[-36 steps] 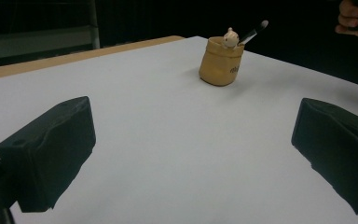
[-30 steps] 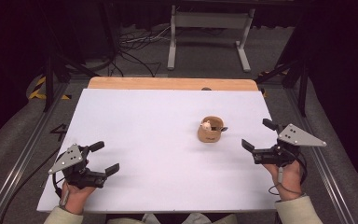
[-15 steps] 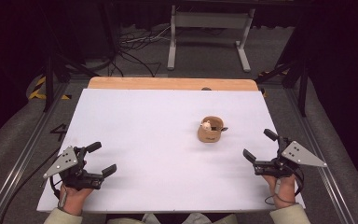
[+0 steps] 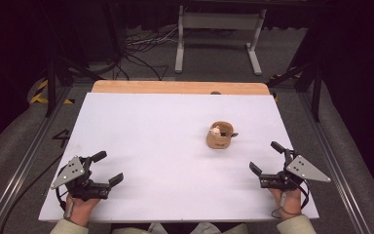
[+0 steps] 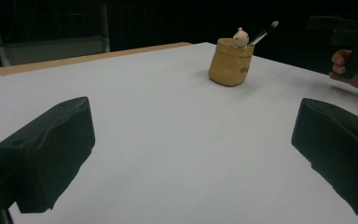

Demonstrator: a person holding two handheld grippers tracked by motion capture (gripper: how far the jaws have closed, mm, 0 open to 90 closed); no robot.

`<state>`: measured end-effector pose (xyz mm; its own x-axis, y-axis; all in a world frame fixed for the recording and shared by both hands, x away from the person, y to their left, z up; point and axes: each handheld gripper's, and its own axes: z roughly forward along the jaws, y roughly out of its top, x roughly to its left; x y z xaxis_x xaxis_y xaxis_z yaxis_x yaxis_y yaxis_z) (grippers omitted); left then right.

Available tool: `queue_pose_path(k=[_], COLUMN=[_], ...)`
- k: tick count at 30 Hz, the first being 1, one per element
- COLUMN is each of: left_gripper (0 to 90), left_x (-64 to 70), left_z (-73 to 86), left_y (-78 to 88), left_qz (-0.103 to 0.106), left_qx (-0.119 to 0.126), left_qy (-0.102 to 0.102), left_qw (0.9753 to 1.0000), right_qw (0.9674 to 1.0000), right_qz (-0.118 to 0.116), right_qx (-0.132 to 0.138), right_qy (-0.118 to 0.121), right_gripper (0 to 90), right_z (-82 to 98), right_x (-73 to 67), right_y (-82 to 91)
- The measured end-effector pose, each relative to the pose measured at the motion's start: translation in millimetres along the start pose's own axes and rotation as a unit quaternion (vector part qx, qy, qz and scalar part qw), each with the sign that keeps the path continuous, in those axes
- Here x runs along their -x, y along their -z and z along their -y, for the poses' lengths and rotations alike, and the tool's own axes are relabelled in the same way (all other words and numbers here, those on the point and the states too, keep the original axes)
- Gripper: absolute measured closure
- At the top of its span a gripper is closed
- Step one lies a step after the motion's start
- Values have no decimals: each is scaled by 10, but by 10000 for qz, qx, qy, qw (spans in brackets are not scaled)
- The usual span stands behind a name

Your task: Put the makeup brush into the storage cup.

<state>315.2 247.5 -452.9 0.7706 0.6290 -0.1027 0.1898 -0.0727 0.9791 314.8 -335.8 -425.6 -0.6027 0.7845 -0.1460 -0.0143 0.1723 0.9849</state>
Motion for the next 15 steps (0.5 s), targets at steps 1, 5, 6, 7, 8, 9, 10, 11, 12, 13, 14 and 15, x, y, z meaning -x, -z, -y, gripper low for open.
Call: queue_pose_path(k=[1, 5, 6, 7, 8, 9, 10, 11, 12, 13, 14, 15], left_gripper=[1, 1, 1, 1, 1, 1, 2, 2, 2, 2, 2, 1], left_x=[-2, -10, -9, -6, -7, -13, -11, -13, -13, -13, -15, -15], left_z=[3, 8, 10, 14, 17, 18, 19, 19, 19, 23, 24, 24], left_y=[-1, -3, -6, -10, -12, -14, -16, -15, -15, -18, -21, -21], left_qz=[-16, -47, -47, -47, -47, -45, -60, -55, -55, -51, -70, -70], left_qx=[-17, 28, 27, 24, 9, -4, 5, 0, 0, -7, 0, 0], left_qy=[-21, -104, -118, -112, -100, -122, -120, -134, -134, -106, -116, -116], left_qw=[10000, 9999, 9999, 9999, 9999, 9999, 9999, 9999, 9999, 9999, 9999, 9999], right_qw=[10000, 10000, 10000, 10000, 9999, 9999, 10000, 10000, 10000, 10000, 10000, 10000], right_qz=[12, -15, -1, -45, -66, -54, -66, -46, -46, -46, -51, -23], right_qx=[-12, -10, 7, -1, -19, -70, -61, -58, -49, -66, -75, -81], right_qy=[16, -51, -60, -88, -87, -61, -13, 19, 39, 2, -4, 6], right_gripper=[0, 0, 0, 0, 0, 0, 0, 0, 0, 0, 0, 0], right_z=[15, 83, 107, 127, 140, 145, 147, 148, 150, 152, 153, 154], right_x=[-6, -28, -40, -47, -56, -70, -84, -91, -93, -93, -91, -92], right_y=[-7, -27, -33, -46, -58, -65, -69, -71, -70, -68, -68, -67])
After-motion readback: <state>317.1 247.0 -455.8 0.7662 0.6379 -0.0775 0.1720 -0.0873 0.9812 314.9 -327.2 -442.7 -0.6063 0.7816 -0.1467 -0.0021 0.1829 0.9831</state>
